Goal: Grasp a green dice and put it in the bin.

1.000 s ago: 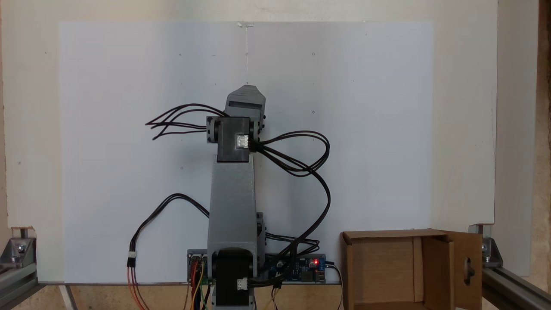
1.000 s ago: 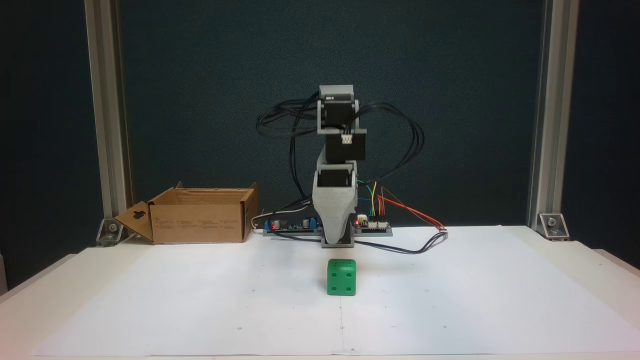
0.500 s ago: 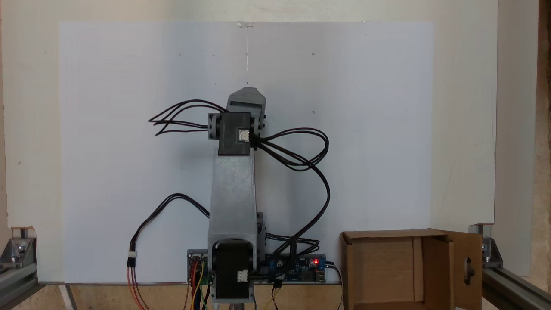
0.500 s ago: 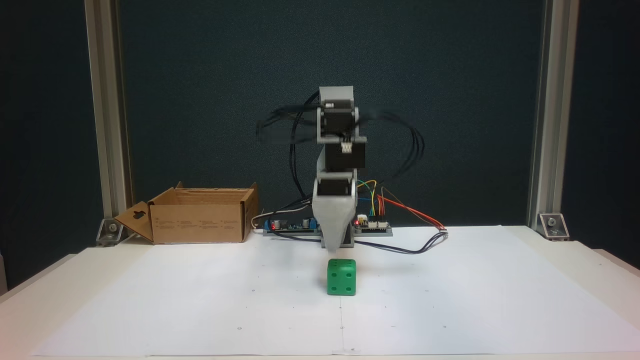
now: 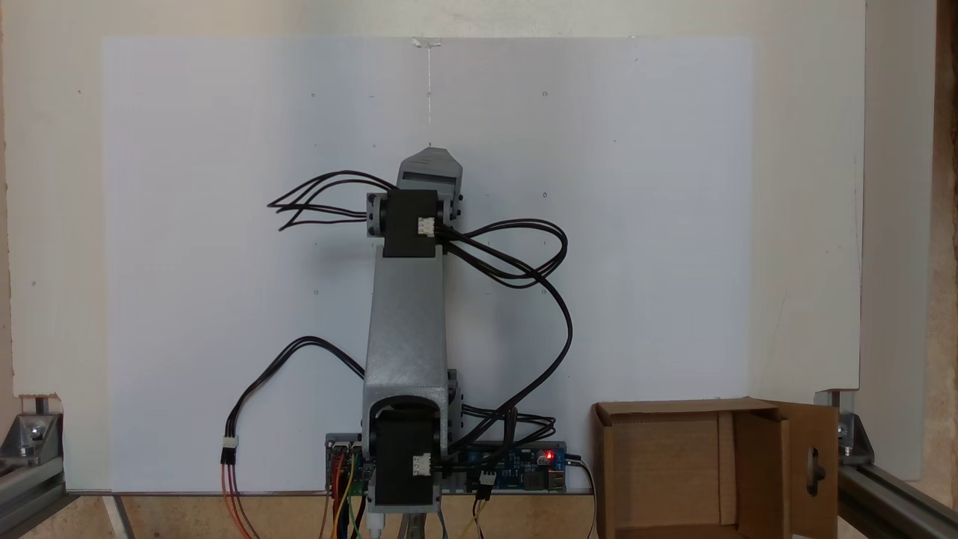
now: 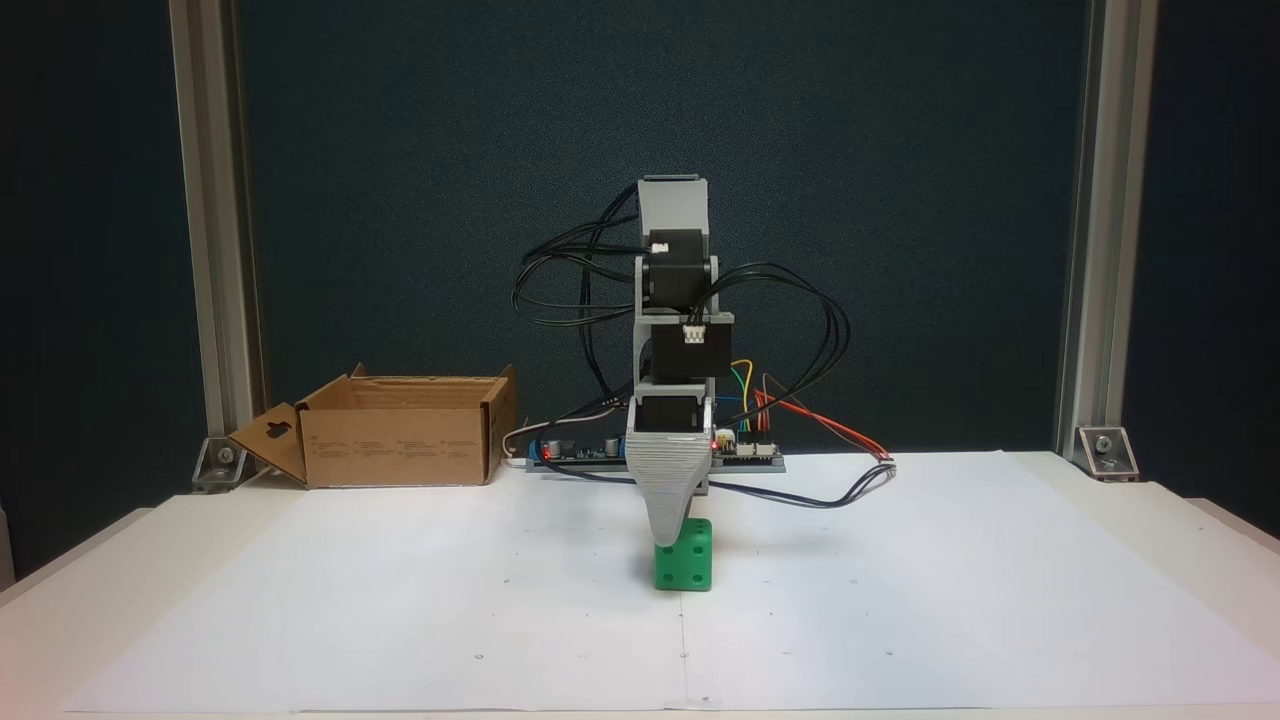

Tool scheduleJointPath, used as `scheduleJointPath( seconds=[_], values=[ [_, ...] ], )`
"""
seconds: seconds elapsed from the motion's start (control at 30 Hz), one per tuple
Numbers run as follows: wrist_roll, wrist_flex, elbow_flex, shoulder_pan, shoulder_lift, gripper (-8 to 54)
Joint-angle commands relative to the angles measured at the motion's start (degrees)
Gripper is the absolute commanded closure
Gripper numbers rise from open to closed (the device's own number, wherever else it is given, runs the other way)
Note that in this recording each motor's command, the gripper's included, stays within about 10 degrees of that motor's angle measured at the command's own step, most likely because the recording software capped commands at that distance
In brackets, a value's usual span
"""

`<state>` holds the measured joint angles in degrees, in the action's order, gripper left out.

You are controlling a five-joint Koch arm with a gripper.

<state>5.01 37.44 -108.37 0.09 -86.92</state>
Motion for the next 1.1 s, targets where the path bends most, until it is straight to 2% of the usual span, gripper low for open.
scheduleJointPath(
  seconds=[0.0, 1.07],
  values=[
    [2.29, -0.79, 0.88, 0.09, 0.53, 2.4],
    [2.29, -5.10, 0.88, 0.00, 7.82, 4.1]
  ],
)
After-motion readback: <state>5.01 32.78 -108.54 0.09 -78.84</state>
